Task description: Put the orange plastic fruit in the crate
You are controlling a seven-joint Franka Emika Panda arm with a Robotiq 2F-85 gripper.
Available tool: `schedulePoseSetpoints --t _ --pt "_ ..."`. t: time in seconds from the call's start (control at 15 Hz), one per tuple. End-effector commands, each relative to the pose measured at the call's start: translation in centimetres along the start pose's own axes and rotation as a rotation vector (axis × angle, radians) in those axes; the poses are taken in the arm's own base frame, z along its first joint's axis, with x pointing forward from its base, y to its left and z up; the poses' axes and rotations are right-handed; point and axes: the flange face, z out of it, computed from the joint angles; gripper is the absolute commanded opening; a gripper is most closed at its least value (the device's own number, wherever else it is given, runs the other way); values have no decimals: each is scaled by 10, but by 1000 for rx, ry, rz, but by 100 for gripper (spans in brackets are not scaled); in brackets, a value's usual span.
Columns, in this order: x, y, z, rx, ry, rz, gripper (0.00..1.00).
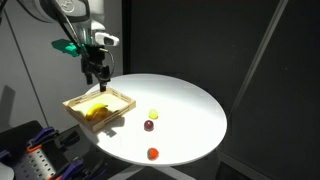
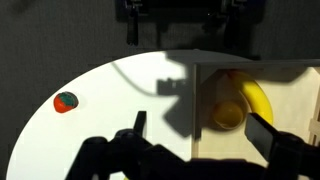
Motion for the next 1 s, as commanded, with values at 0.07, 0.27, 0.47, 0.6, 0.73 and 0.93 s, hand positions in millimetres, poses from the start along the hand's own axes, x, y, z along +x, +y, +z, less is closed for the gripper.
schedulePoseSetpoints --t 0.07,0.27,0.47,0.6,0.73,0.93 --pt "-8 5 -7 22 10 11 100" --pt "-1 2 -3 5 7 6 100" --pt "0 1 -1 3 3 4 100" --pt "0 0 -1 3 2 3 100" --pt "0 0 -1 3 2 3 100" --pt "0 0 -1 3 2 3 100"
